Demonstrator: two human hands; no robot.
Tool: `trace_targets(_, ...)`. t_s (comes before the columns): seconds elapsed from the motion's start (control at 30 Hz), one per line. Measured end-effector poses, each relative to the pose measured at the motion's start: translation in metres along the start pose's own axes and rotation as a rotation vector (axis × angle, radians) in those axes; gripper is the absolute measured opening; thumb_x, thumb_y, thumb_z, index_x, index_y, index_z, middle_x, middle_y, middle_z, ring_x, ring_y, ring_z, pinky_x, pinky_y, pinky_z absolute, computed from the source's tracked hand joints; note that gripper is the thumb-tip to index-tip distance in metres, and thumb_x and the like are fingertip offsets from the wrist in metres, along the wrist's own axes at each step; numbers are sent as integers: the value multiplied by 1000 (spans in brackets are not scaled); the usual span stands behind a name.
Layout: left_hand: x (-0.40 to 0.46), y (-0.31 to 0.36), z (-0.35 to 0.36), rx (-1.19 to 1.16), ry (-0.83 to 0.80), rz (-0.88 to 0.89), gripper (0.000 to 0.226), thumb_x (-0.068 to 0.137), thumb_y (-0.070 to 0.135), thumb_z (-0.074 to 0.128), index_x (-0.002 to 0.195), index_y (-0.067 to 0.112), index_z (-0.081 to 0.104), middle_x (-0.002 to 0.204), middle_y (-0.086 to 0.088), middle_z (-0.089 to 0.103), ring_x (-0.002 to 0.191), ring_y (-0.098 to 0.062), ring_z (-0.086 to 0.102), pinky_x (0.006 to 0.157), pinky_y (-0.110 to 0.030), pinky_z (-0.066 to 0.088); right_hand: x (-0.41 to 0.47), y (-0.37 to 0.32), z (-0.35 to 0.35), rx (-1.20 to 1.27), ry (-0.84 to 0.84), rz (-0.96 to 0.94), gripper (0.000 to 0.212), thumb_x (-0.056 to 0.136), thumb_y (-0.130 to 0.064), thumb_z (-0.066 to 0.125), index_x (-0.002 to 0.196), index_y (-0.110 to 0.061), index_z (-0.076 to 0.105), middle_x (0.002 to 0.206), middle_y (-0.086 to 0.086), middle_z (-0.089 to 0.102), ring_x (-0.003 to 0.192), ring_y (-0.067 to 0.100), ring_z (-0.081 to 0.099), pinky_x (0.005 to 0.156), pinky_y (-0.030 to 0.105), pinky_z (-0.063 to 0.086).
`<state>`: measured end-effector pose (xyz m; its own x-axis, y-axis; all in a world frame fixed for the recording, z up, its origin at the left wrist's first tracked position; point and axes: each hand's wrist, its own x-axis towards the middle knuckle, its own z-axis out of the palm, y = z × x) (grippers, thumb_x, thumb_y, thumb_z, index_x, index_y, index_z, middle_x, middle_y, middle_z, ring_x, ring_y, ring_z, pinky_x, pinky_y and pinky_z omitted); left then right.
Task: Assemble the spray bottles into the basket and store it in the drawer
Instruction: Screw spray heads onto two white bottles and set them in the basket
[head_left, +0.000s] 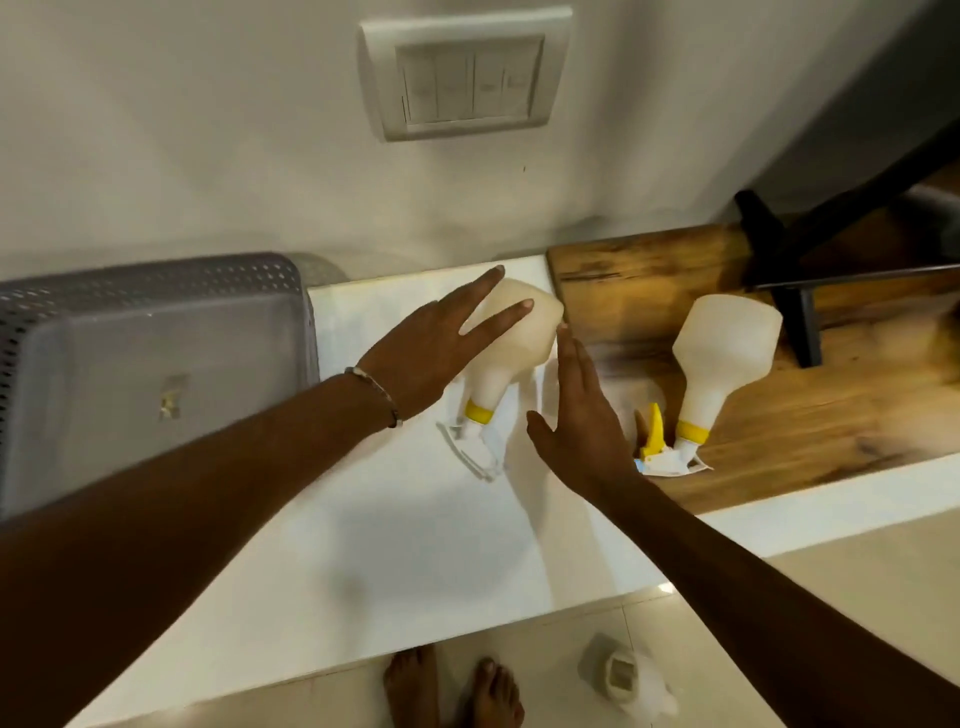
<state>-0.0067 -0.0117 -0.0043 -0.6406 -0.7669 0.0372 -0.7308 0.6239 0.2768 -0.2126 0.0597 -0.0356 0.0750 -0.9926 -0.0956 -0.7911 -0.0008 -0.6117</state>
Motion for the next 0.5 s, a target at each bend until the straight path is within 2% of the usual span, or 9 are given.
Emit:
trace_targets(0.07, 8, -1, 6, 22, -14, 61, 109, 67, -17, 59, 152, 36, 15, 163, -6, 6, 126, -32, 47, 82, -33, 53, 4, 1, 9, 40, 19, 3, 98, 86, -18, 72, 157, -23, 5, 165, 3, 19, 143, 22, 36, 99, 21, 37)
trace_targets(0.13, 13, -1, 10, 46, -48, 48, 111, 69, -15, 61, 151, 41, 10, 162, -3, 2, 129, -31, 43, 77, -36, 57, 7, -3, 15, 112, 28, 20, 101, 86, -19, 74, 153, -29, -1, 161, 5, 28, 143, 23, 37, 109, 25, 33)
trace_targets(0.23, 23, -3, 12, 44, -34, -15, 104, 74, -6, 66, 149, 42, 13, 161, -2, 7, 120, -28, 46, 71, -37, 57, 14, -6, 16, 162, 66, 40, 101, 84, -18, 77, 148, -30, 0, 156, 10, 36, 141, 25, 40, 112, 29, 32)
trace_targets(0.33, 32, -6, 11, -2, -64, -79, 92, 78, 7, 70, 149, 38, 20, 158, -4, 13, 111, -28, 51, 79, -40, 56, 20, -9, 12, 223, 92, 14, 95, 83, -16, 79, 149, -25, 11, 151, 14, 42, 136, 27, 44, 110, 32, 38)
trace_targets(0.43, 34, -11, 10, -111, -82, -135, 90, 76, 15, 76, 148, 33, 25, 154, -4, 19, 97, -29, 58, 79, -35, 52, 23, -8, 6, 298, 68, 21, 92, 84, -11, 77, 153, -15, 17, 151, 15, 40, 136, 25, 43, 110, 41, 43)
trace_targets(0.5, 33, -12, 8, -185, -80, -177, 91, 74, 21, 79, 148, 33, 26, 151, -2, 23, 89, -31, 60, 78, -34, 51, 29, -7, -1, 343, 31, 8, 92, 84, -8, 76, 153, -15, 17, 151, 15, 38, 136, 24, 42, 108, 39, 44)
